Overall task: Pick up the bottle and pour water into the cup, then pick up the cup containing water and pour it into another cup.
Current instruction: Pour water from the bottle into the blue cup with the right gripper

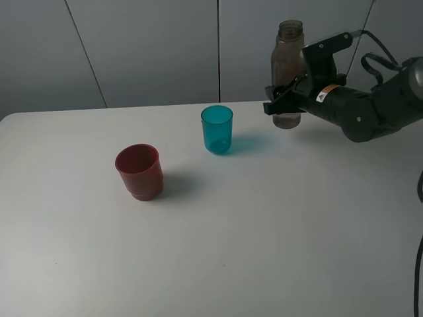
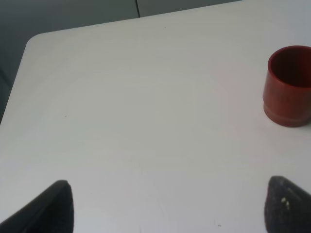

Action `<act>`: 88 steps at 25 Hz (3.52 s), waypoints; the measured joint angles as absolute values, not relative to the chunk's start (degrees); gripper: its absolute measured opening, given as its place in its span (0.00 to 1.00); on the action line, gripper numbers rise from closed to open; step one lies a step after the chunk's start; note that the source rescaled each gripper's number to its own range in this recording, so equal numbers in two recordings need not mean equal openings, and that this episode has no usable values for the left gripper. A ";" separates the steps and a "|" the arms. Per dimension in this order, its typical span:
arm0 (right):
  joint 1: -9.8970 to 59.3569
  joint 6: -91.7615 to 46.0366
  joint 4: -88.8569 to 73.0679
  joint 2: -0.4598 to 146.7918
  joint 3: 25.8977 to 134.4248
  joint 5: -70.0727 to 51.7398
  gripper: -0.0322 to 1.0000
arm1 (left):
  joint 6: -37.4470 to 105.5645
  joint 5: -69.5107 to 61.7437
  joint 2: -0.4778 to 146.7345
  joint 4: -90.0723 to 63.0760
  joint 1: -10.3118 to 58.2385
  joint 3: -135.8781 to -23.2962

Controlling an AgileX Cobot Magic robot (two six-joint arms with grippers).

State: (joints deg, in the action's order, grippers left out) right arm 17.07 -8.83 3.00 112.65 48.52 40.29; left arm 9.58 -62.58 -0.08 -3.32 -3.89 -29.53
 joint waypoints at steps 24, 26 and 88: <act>22.78 -58.70 -12.28 114.88 56.16 32.99 0.08 | 9.46 -62.58 -0.08 -3.32 -3.89 -29.53; 22.78 -61.09 -14.15 115.01 56.16 32.99 0.08 | 9.46 -62.58 -0.08 -3.32 -3.89 -29.53; 22.78 -104.42 -24.57 123.11 61.94 39.37 0.08 | 9.37 -62.58 -0.08 -3.32 -3.89 -29.53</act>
